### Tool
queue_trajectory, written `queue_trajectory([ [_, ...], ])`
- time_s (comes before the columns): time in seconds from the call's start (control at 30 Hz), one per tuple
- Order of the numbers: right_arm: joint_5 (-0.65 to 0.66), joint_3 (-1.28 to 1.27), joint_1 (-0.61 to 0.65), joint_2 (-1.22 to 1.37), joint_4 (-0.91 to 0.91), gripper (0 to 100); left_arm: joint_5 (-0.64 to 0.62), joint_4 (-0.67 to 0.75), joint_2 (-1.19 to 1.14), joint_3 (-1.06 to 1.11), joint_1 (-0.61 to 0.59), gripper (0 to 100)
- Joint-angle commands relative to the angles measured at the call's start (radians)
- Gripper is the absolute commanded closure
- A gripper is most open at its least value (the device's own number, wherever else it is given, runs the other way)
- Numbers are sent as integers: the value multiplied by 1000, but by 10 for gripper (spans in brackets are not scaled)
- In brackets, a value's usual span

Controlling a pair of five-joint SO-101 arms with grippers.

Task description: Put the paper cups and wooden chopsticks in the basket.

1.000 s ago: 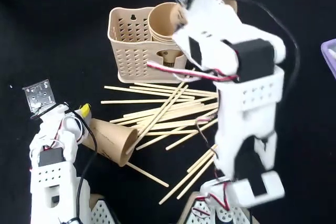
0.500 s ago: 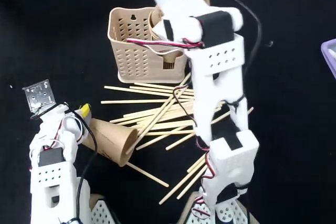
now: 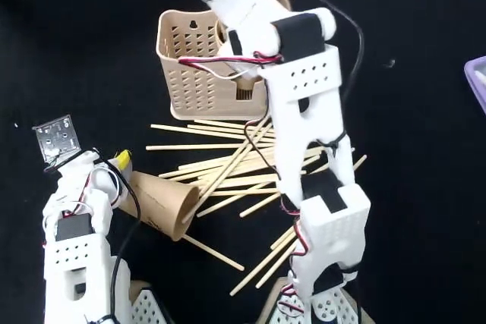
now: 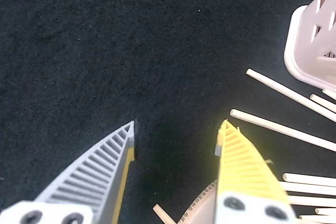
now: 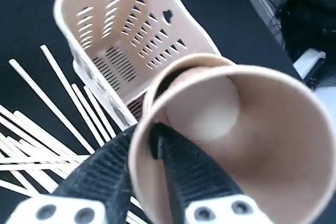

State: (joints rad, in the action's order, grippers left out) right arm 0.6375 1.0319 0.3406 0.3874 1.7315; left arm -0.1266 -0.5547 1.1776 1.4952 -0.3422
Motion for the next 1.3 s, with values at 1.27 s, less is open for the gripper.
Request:
queue_trajectory([
  [1.27,5,-1656,482,-1141,-362,770,-8,20,15,-24,-76,748],
])
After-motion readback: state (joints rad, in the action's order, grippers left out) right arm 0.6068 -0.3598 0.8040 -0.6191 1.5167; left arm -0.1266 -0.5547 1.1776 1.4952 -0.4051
